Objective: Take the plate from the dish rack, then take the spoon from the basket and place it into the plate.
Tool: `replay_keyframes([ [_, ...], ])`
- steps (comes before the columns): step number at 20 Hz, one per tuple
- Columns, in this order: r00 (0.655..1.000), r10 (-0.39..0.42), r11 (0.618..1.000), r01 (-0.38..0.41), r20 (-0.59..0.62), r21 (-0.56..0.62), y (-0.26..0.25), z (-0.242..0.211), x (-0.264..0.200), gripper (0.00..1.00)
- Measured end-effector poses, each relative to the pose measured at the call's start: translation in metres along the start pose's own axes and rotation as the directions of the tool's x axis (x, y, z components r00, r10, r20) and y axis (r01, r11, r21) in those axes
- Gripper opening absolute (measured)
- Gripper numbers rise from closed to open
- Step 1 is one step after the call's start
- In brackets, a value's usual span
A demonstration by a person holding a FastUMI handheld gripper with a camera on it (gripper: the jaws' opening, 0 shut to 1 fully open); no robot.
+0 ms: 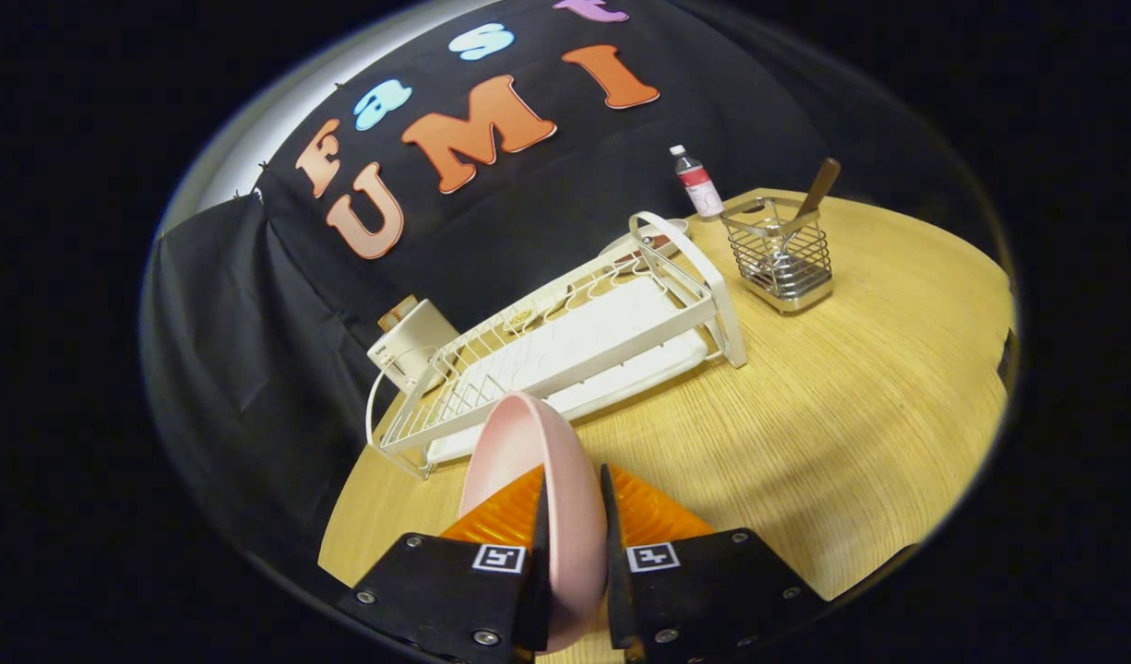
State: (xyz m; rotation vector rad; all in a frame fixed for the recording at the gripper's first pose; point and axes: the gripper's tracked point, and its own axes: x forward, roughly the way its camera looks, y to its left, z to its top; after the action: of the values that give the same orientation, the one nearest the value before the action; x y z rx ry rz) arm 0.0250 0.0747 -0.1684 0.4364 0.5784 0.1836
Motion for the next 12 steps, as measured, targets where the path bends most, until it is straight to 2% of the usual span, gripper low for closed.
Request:
replay_keyframes([
  [4,0.999,-0.029,0.999,0.030,-0.036,0.027,-0.017,-0.013,0.013,0.34],
  [9,0.997,-0.067,0.997,0.067,-0.023,-0.025,-0.028,-0.016,0.014,0.42],
  [11,0.997,-0.075,0.996,0.075,0.006,-0.052,-0.032,-0.006,0.010,0.51],
  [12,0.997,-0.079,0.995,0.080,0.022,-0.065,-0.036,0.000,0.008,0.60],
])
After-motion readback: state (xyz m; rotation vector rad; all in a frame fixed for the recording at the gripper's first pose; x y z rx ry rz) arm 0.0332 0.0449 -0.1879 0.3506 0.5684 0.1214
